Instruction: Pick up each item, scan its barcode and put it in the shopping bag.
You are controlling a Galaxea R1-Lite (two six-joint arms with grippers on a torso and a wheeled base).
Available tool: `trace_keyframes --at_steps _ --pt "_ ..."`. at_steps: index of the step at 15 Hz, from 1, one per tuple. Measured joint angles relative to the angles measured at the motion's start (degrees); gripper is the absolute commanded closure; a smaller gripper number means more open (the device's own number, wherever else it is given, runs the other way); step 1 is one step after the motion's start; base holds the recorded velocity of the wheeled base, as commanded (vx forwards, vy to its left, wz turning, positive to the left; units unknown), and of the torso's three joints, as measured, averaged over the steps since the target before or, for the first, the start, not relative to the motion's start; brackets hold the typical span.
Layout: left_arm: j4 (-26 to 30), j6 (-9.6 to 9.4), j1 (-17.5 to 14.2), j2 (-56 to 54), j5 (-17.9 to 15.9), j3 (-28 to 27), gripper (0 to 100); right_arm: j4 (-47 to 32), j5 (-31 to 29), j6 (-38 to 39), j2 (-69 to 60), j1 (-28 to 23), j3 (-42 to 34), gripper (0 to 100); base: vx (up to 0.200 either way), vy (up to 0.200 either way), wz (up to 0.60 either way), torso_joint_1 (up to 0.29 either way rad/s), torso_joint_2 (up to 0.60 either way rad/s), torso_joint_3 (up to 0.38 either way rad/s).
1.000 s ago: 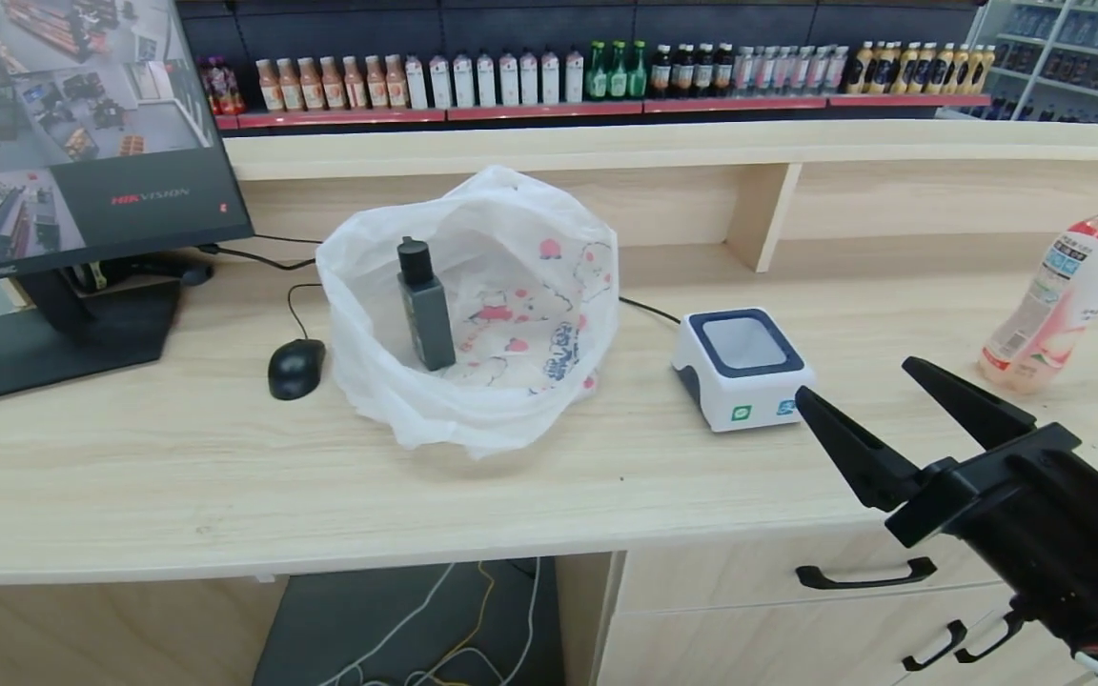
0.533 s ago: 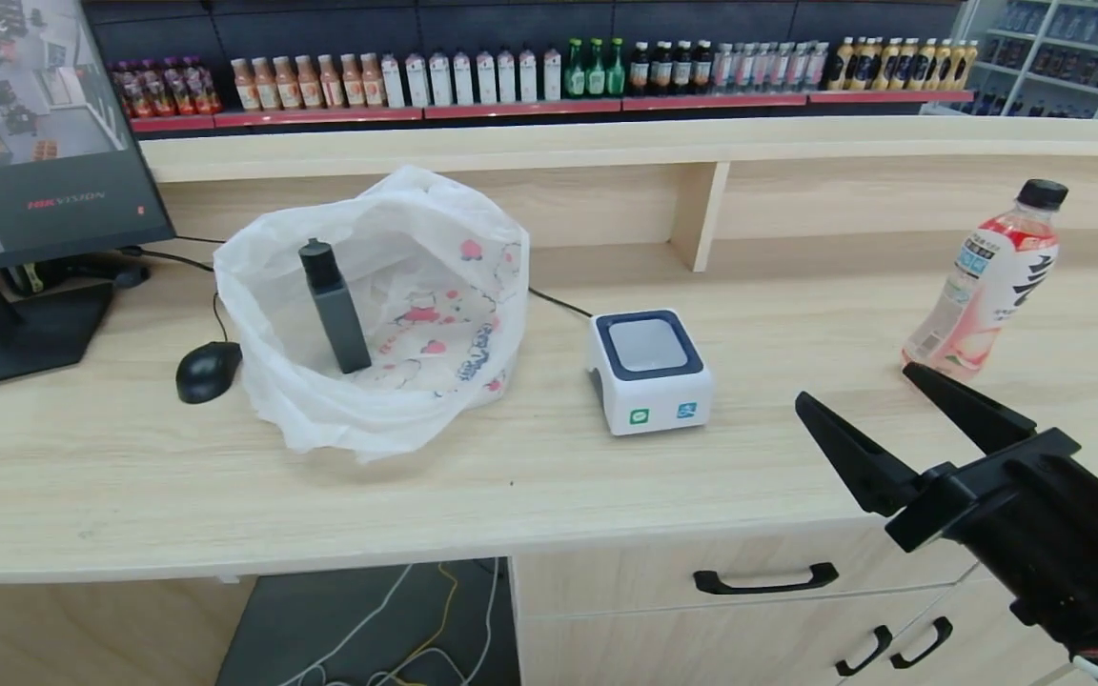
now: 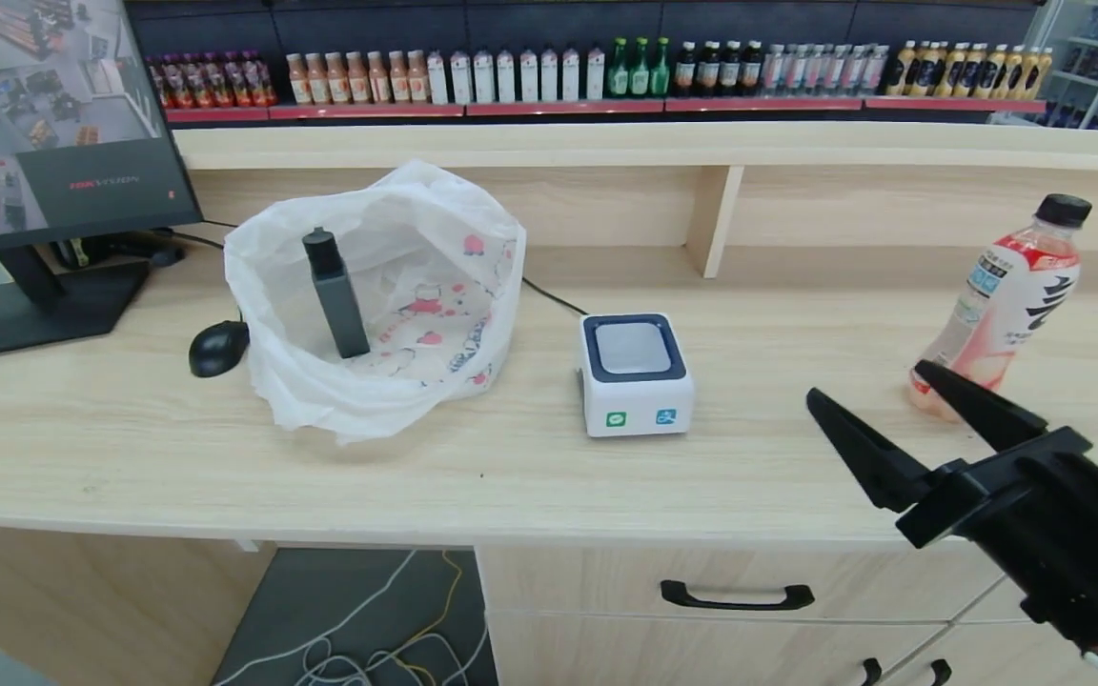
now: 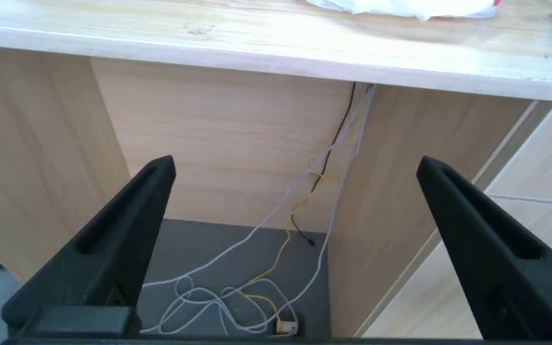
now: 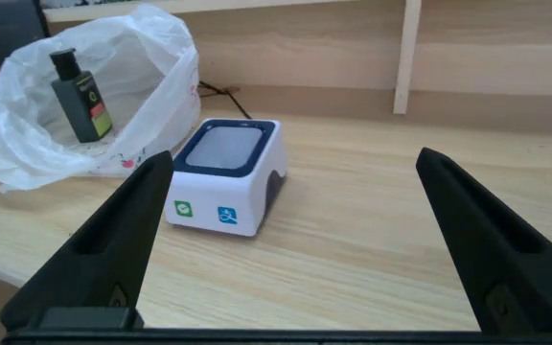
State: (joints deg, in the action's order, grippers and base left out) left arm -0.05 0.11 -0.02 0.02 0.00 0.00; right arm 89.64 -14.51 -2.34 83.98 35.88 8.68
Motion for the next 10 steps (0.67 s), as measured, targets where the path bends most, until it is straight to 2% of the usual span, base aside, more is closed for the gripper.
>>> trace_keyframes --at_steps 3,8,10 --pt "0.0 0.02 0.0 0.0 0.0 0.0 0 0.2 0.0 0.0 0.5 0.1 0.5 0 0.0 0.0 0.0 0.0 0.0 0.0" --pt "0.1 0.1 0.1 0.0 0.0 0.0 0 0.2 0.1 0.1 1.2 0.1 1.2 0 -0.2 0.0 0.0 0.005 0.0 0.002" --pt "0.0 0.05 0.0 0.0 0.0 0.0 0 0.3 0.0 0.1 1.0 -0.3 0.9 0 0.0 0.0 0.0 0.0 0.0 0.0"
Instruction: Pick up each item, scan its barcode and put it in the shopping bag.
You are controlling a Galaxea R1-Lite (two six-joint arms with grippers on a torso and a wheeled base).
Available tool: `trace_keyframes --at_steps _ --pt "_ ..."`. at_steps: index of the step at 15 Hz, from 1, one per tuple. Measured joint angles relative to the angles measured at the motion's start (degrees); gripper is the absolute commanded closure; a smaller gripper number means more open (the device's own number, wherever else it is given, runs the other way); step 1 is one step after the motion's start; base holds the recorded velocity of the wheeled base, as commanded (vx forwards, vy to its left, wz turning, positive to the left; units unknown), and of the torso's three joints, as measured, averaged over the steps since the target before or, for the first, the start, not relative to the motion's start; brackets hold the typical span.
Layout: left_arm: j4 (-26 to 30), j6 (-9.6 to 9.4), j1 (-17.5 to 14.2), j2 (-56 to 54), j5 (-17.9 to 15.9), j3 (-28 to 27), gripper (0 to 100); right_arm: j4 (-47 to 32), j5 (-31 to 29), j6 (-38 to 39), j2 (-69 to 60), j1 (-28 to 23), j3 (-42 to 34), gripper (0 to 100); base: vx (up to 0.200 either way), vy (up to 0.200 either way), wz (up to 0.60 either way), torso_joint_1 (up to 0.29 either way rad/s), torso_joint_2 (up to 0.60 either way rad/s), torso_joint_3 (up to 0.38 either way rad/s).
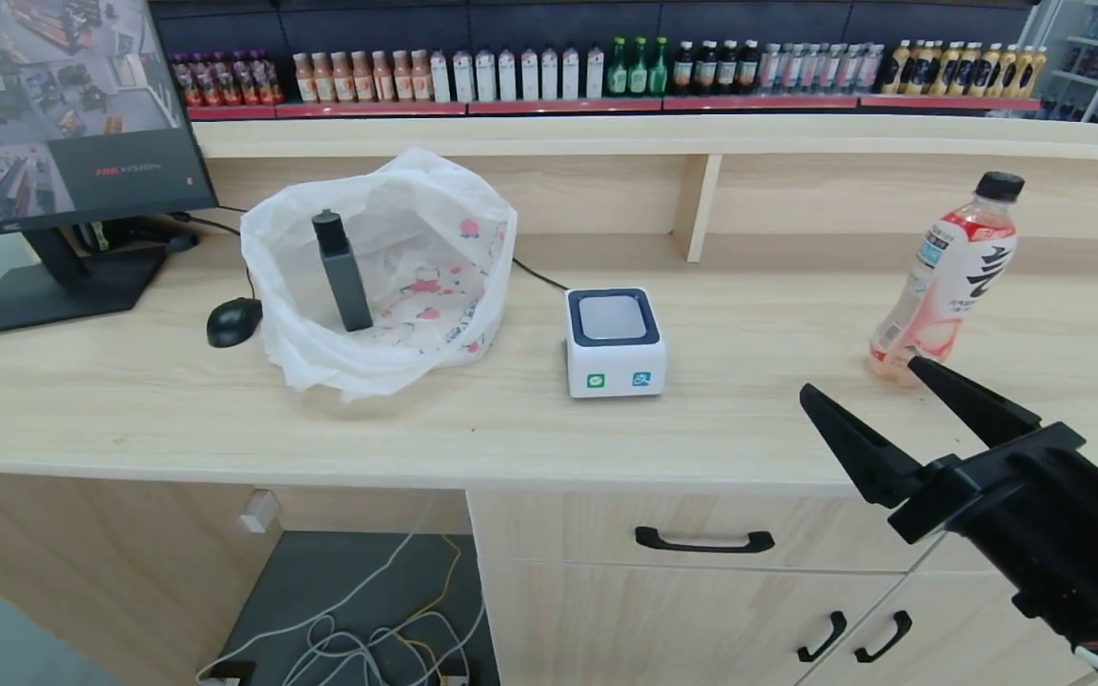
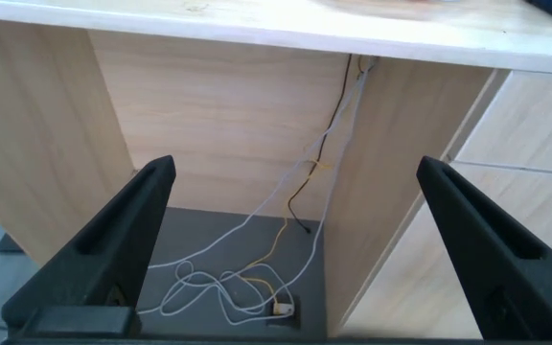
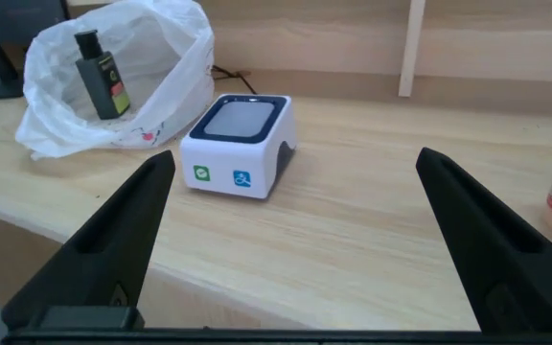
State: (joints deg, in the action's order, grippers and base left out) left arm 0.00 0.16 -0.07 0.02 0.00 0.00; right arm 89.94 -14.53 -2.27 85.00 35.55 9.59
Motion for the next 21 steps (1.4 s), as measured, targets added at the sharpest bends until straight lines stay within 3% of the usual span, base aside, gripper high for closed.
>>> trace_keyframes --at_steps 21 --pt "0.0 0.09 0.1 0.0 0.0 0.0 0 0.0 0.1 0.0 3.2 -2.1 2.7 0 0.0 -0.19 0.0 0.003 0.0 0.002"
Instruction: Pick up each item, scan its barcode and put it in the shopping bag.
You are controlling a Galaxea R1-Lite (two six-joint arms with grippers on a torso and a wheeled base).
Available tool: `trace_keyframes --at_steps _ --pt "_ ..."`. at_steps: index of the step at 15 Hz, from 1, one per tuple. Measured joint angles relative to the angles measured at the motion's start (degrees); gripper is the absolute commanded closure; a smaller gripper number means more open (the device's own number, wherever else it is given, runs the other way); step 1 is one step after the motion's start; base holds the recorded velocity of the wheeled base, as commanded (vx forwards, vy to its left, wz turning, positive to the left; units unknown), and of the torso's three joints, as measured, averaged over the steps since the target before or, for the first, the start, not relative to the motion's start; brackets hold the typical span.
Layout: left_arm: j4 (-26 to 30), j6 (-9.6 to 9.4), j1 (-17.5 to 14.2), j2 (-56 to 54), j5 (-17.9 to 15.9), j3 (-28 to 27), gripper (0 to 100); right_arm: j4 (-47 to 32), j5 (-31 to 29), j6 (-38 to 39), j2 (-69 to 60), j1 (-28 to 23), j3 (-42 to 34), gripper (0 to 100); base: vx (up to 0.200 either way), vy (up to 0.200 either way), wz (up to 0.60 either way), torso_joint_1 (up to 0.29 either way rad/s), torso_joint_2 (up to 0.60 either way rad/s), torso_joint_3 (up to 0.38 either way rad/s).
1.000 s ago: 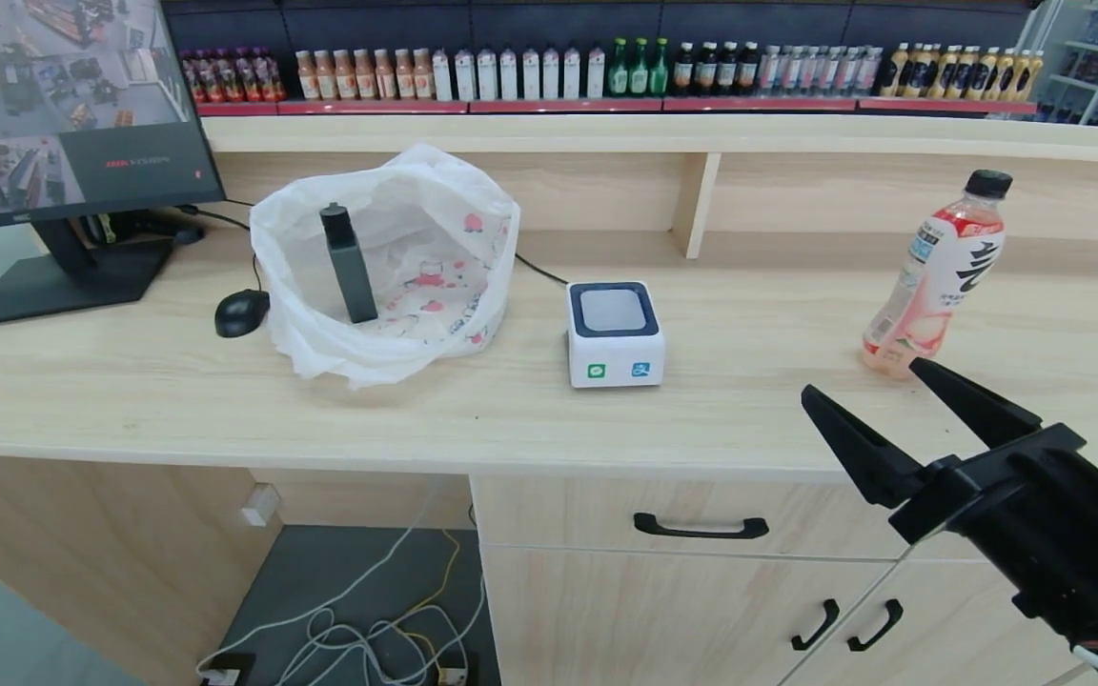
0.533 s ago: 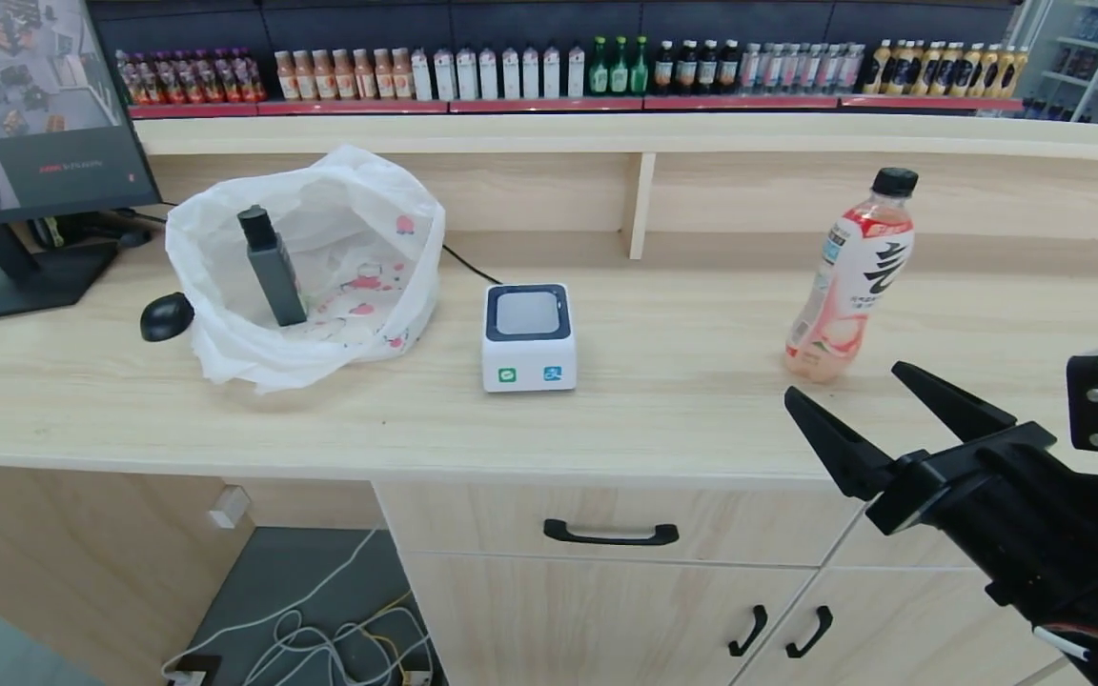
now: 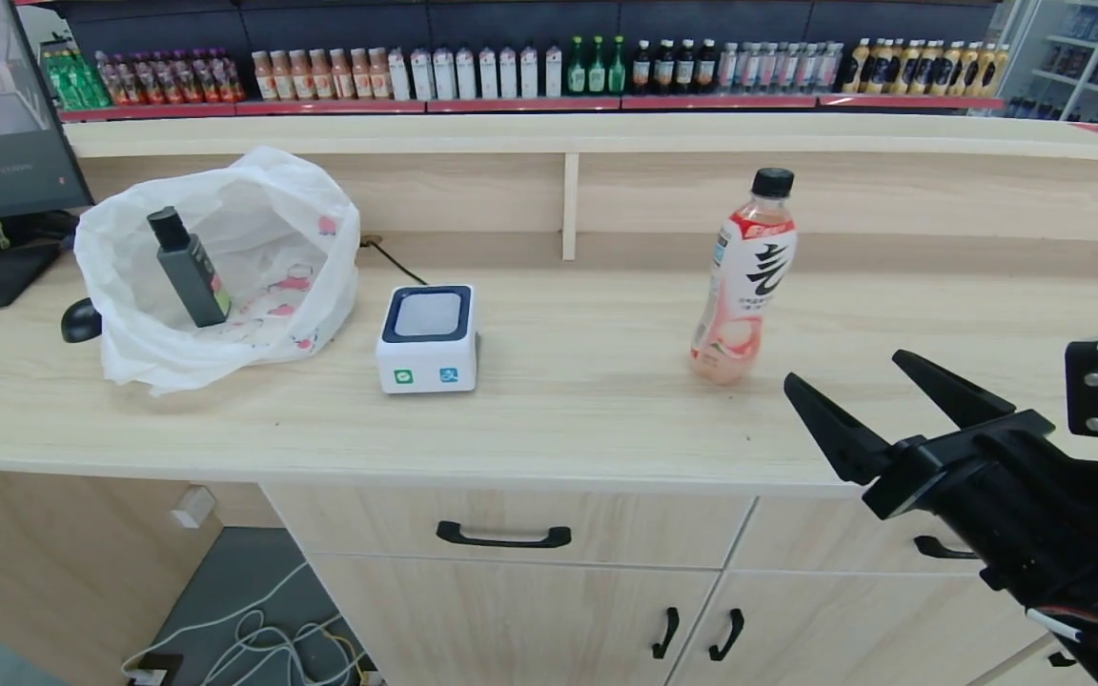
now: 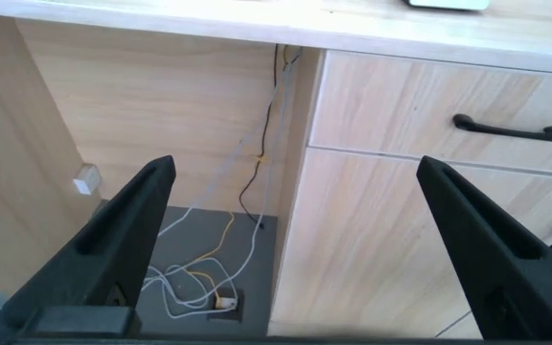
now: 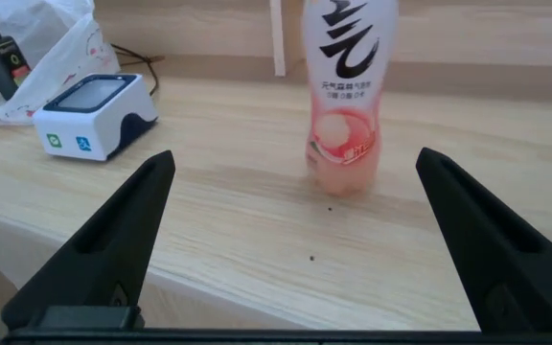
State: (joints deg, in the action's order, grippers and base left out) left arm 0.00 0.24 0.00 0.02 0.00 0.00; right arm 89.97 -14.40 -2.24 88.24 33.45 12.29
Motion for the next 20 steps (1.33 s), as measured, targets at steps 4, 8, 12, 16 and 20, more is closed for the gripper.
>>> trace_keyframes --at_steps 4,8,12,16,20 --pt "0.0 0.0 0.0 0.0 0.0 0.0 0 0.0 0.0 -0.1 1.0 -1.9 2.1 0 0.0 0.0 0.0 0.0 0.0 0.0" --pt "0.0 -0.2 0.0 0.0 0.0 0.0 0 0.0 0.0 -0.1 3.0 -1.3 3.8 0 0.0 0.0 0.0 0.0 0.0 0.0" --pt "0.0 -0.24 0.0 0.0 0.0 0.0 0 0.0 0.1 -1.1 7.2 0.3 9.1 0 0.0 0.0 0.0 0.0 0.0 0.0" --pt "0.0 -0.24 0.0 0.0 0.0 0.0 0 -0.7 -0.9 -3.7 12.3 0.6 18.6 0 0.0 0.0 0.0 0.0 0.0 0.0" --pt "0.0 -0.24 0.0 0.0 0.0 0.0 0 -10.0 -2.0 -4.2 14.9 0.6 25.5 0 0.0 0.0 0.0 0.0 0.0 0.0"
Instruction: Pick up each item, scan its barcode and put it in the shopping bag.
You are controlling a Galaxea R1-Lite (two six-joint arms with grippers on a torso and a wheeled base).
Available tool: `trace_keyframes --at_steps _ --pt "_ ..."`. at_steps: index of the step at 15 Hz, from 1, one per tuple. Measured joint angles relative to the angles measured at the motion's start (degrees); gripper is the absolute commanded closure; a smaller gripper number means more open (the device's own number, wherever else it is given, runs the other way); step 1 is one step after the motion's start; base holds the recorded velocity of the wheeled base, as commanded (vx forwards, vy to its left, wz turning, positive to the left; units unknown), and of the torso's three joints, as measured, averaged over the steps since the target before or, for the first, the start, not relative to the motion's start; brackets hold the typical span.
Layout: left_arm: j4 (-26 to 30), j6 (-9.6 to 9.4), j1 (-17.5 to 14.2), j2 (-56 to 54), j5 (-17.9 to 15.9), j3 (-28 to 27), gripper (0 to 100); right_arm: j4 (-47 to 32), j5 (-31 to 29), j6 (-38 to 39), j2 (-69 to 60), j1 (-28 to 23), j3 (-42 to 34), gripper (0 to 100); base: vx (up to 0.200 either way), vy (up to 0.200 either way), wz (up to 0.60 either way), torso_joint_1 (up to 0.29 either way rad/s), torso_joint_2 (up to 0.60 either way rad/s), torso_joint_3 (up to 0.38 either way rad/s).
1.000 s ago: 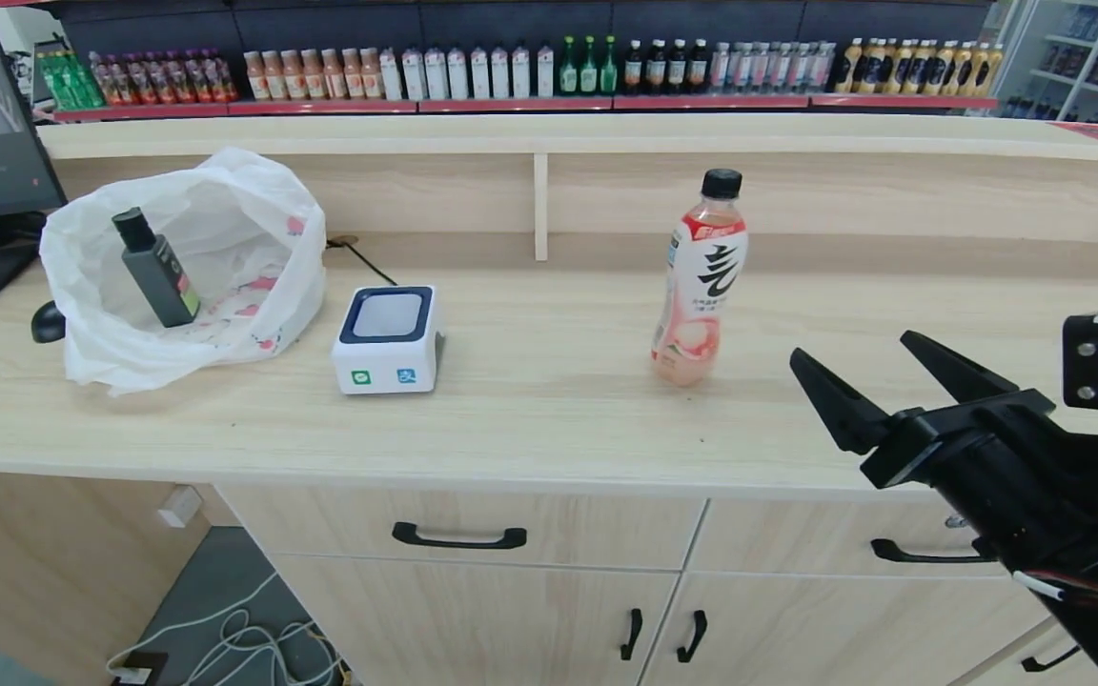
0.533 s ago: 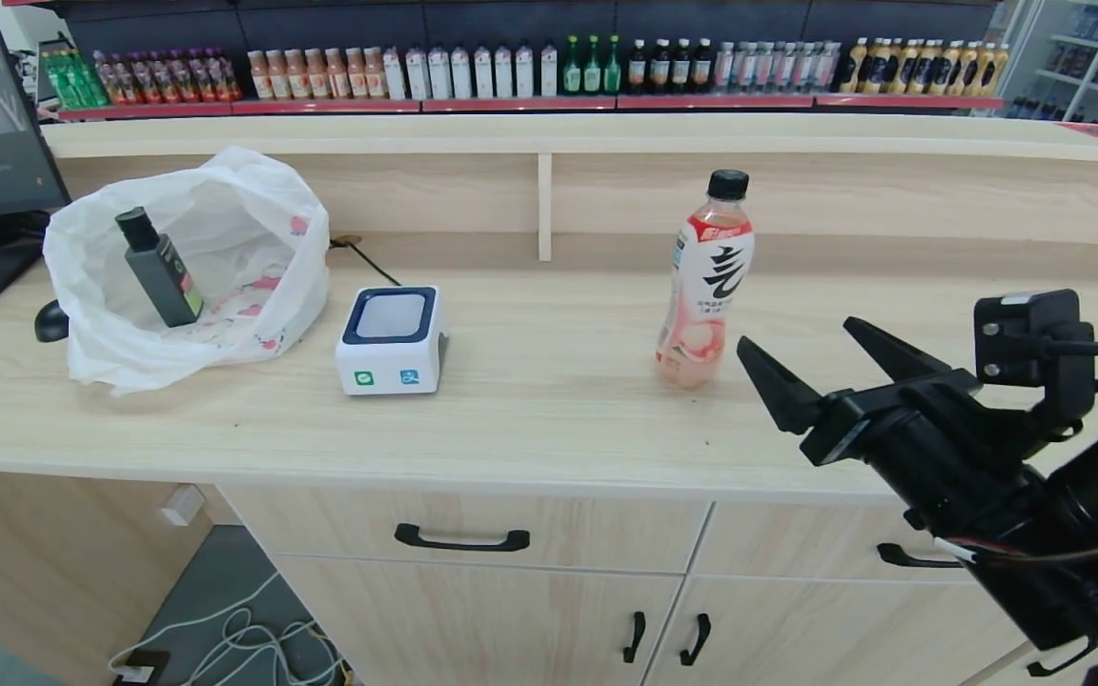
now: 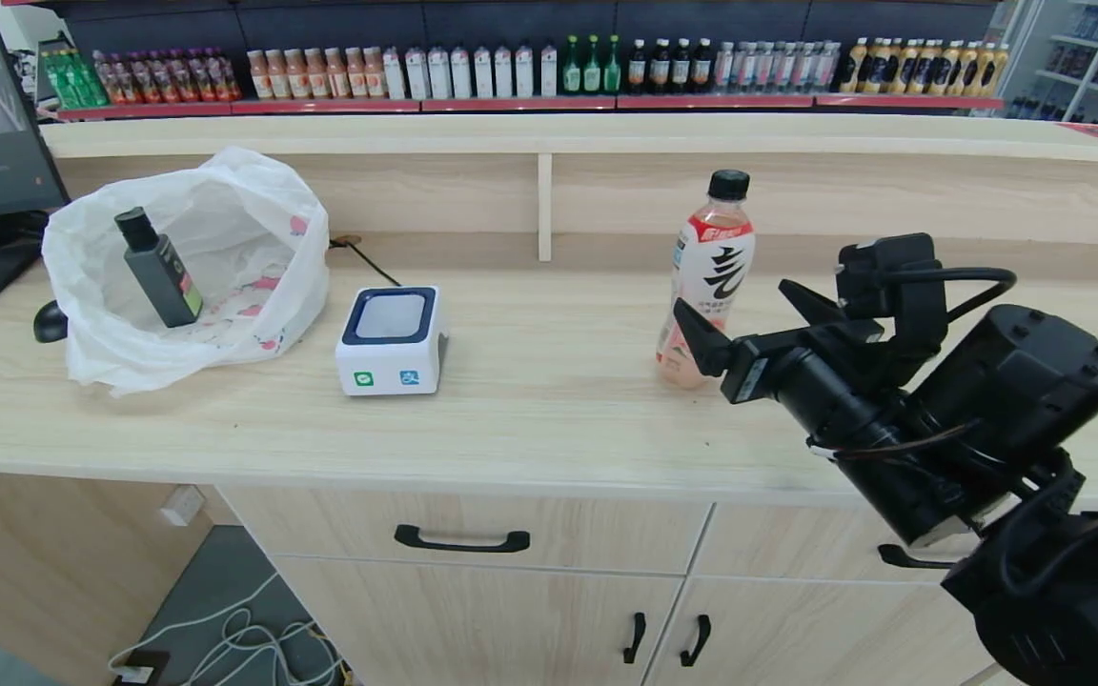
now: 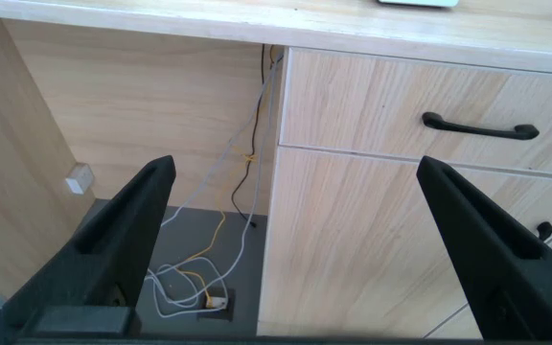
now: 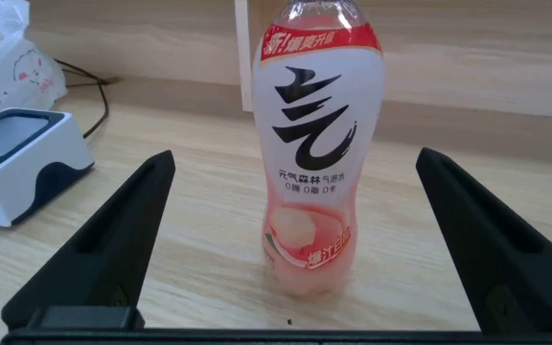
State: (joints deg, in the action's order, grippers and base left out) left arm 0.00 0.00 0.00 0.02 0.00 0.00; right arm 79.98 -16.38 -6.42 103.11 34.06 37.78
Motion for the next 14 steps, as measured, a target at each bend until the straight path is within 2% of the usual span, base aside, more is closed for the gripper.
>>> trace_keyframes --at_steps 4,14 --pt "0.0 0.0 0.0 0.0 0.0 0.0 0 -4.2 -0.3 0.0 1.8 0.0 4.1 0 0.0 0.0 0.0 0.0 0.0 0.0" --pt "0.0 0.0 0.0 0.0 0.0 0.0 0 -4.6 -2.3 1.8 7.9 -1.6 9.9 0 0.0 0.0 0.0 0.0 0.0 0.0"
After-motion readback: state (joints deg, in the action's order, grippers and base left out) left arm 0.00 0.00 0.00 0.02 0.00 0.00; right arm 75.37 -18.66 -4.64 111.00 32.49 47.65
